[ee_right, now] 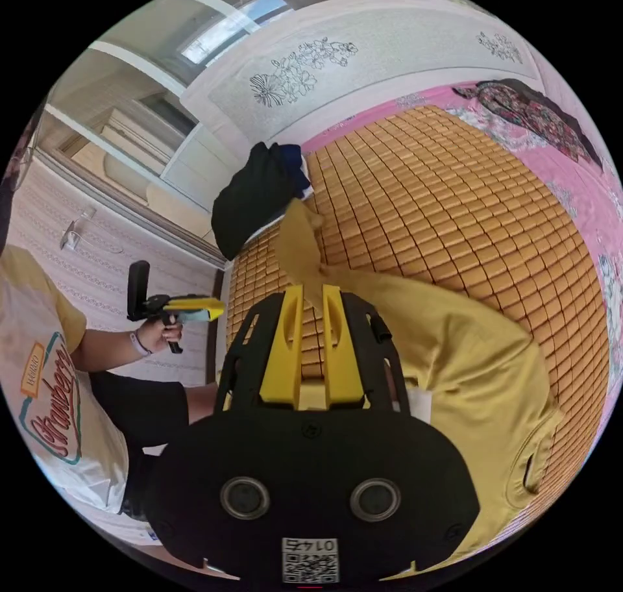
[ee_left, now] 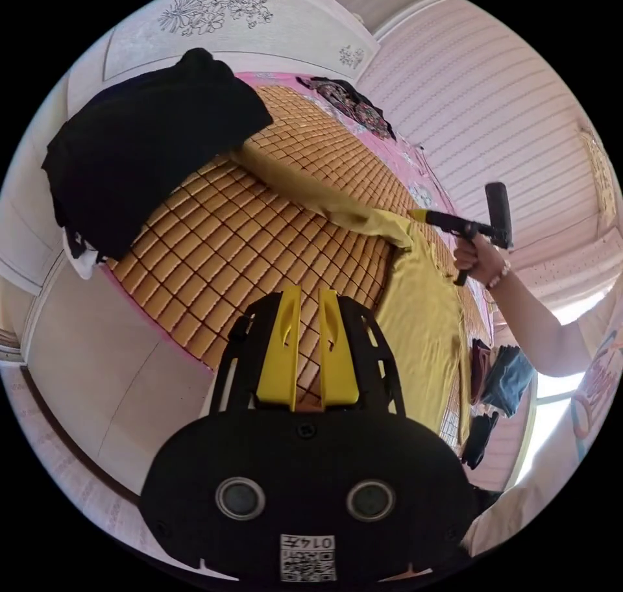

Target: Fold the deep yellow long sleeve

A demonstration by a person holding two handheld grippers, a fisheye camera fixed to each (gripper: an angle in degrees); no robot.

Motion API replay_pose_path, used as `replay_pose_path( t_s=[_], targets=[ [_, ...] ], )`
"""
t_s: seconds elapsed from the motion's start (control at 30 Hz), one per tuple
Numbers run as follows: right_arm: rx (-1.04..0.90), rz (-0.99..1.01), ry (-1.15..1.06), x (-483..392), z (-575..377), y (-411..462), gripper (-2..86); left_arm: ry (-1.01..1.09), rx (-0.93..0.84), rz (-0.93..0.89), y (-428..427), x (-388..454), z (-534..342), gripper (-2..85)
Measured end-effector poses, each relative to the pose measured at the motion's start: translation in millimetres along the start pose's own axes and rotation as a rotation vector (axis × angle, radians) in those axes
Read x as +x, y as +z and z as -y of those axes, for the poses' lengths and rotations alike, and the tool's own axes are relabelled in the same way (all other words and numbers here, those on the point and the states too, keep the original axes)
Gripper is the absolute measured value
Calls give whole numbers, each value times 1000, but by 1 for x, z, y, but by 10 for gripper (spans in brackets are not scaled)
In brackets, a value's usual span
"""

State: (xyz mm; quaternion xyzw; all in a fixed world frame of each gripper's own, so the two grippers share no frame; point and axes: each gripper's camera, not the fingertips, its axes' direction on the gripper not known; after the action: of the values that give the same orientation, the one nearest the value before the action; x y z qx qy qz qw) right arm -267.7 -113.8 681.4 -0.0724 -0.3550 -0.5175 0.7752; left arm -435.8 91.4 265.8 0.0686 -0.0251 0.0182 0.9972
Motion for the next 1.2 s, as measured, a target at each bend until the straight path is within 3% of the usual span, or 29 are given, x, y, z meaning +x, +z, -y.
replay_pose_path(
  t_s=[0.2, 0.33, 0.4, 0.43, 0.6, 0.67, 0.77, 0.87, 1.2],
  targets=[
    [-51, -56, 84, 9, -45, 23, 60, 17, 50, 211, 1, -32, 35, 77],
    [-55, -57, 94, 5, -53, 36, 58, 191, 11, 389, 12, -27, 63, 84],
    [-57, -54, 83, 2, -53, 42, 55, 288, -52, 470, 23, -23, 75, 79],
    [-53, -50, 83, 1, -53, 45, 52, 299, -176, 512, 38, -27, 83, 70],
    [-45, -24, 53, -9, -54, 55, 39, 329, -307, 438, 33, -36, 92, 2],
    [-57, -14, 43, -12, -55, 58, 36, 312, -357, 280, 7, -39, 90, -5],
    [-38, 9, 48, -16, -59, 60, 36, 252, -251, 120, -47, -39, 95, -5],
    [-33, 40, 44, -21, -59, 69, 42, 160, -88, 239, -68, -56, 97, 5],
    [-81, -23, -21, -43, -37, 109, 62, -71, -103, 333, -33, -102, 58, 91]
  ],
)
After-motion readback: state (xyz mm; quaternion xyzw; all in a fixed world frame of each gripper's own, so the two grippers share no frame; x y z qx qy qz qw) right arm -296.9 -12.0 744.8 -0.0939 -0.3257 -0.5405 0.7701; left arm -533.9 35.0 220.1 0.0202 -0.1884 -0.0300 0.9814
